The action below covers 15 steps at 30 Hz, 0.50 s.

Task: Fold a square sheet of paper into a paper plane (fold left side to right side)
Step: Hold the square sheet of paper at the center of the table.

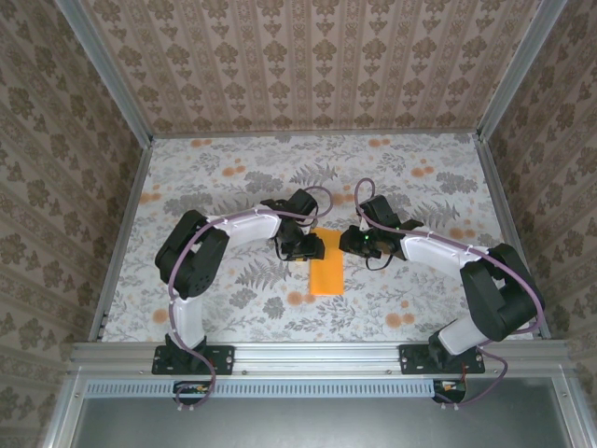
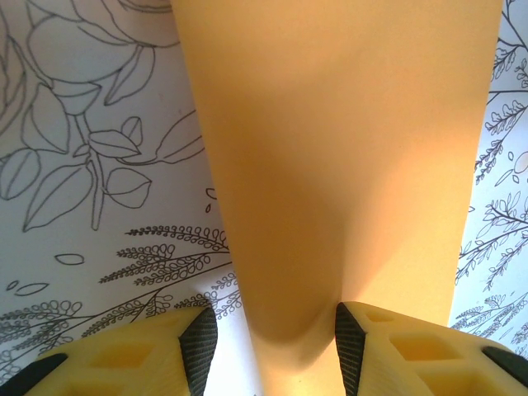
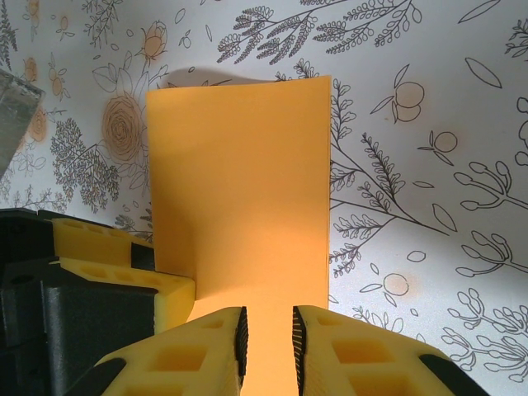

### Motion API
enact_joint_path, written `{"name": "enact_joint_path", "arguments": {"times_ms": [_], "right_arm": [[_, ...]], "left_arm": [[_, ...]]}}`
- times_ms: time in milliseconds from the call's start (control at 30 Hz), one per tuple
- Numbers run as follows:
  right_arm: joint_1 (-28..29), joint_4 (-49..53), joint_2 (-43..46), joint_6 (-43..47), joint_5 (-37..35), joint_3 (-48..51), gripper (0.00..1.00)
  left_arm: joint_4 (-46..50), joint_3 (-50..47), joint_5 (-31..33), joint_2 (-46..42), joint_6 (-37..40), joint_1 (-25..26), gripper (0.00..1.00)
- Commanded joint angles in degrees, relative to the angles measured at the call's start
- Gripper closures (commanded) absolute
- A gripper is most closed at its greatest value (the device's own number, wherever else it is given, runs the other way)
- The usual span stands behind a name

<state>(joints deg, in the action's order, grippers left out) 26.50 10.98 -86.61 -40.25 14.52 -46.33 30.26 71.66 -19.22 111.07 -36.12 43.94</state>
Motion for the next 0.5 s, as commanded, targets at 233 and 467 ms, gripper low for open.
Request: {"name": "enact_joint_path", "arguments": {"times_ms": [233,467], "right_arm": [[1.20,-2.71,-5.17,-1.05,6.61,-0.70,0.83],[1.90,-2.18,-9.11,-1.26,6.92,-1.87,0.85]], "left_arm": [[1.03,-1.14,2.70,4.23,1.31,0.86,0.52],[1.03,-1.18,2.70,4.23,1.23,0.97,0.52]]}}
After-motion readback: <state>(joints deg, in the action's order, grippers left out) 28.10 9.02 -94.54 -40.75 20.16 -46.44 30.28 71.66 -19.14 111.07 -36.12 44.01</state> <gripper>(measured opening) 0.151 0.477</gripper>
